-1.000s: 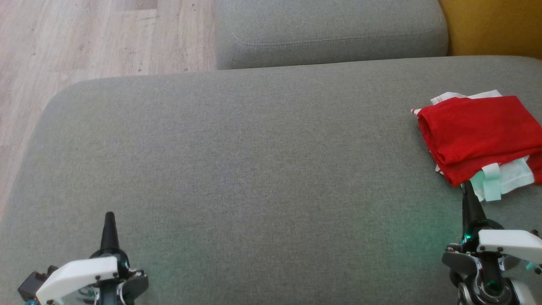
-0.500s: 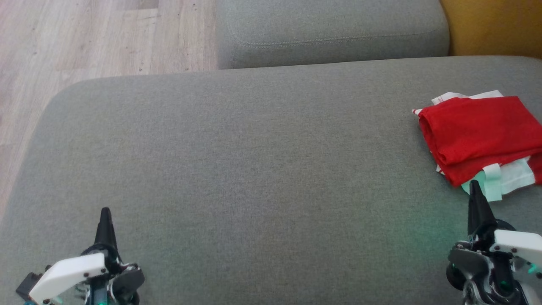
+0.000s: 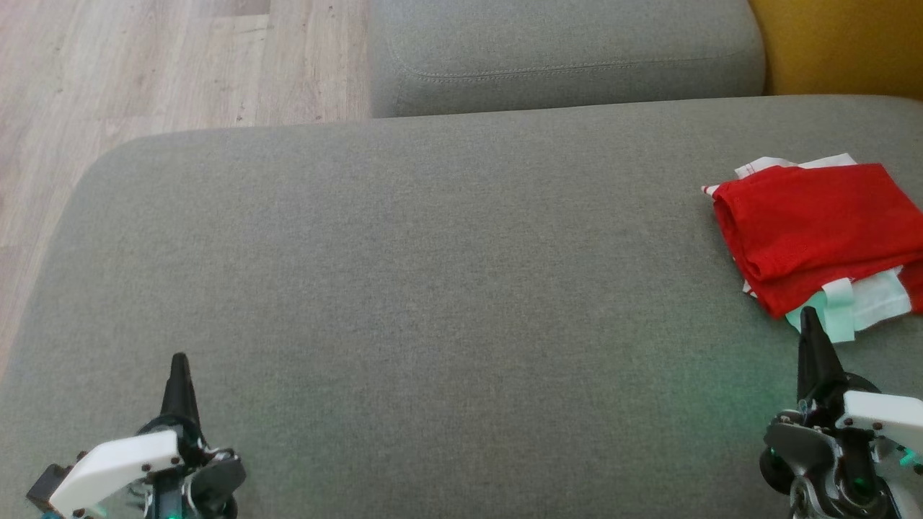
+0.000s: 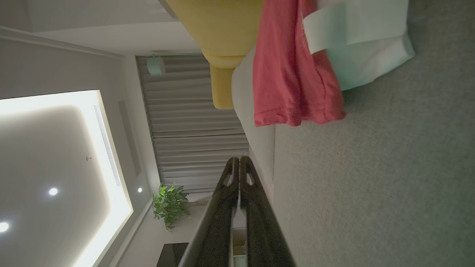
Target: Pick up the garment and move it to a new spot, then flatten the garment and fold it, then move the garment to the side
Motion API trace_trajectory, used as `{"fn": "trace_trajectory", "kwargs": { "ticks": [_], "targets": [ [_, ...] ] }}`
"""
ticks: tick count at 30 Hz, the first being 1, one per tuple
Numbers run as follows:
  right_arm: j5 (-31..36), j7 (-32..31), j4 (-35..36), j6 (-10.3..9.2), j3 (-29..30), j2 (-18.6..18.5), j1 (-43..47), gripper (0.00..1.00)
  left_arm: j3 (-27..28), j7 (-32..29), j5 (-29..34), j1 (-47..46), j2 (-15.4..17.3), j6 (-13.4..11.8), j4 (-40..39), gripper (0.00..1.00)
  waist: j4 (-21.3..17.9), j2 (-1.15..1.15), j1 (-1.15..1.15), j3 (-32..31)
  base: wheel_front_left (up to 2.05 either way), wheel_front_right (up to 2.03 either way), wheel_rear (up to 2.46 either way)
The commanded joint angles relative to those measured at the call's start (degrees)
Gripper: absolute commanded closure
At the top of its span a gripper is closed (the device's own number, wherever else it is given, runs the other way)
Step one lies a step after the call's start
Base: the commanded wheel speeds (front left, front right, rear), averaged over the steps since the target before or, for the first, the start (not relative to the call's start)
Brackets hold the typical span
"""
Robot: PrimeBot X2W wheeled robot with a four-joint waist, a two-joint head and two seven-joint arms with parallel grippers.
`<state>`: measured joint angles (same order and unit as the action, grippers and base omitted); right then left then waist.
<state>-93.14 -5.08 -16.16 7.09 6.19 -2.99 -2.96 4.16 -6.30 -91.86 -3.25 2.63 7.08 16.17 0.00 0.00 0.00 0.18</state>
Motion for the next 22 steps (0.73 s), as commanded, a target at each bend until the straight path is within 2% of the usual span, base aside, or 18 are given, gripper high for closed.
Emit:
{"fn": "trace_trajectory", "kwargs": {
  "ticks": [1, 22],
  "targets": [
    [-0.1, -0.3, 2.2, 0.4, -1.0, -0.9, -3.1, 1.0, 2.4, -0.2, -0.3, -2.9, 0.2, 0.4, -2.1, 1.0, 0.0, 0.0, 0.0, 0.0, 0.0, 0.0, 0.0],
    [0.1, -0.6, 2.2, 0.4, -0.7, -0.6, -3.1, 1.0, 2.4, -0.2, -0.3, -2.9, 0.2, 0.4, -2.1, 1.0, 0.0, 0.0, 0.0, 0.0, 0.0, 0.0, 0.0]
  ]
}}
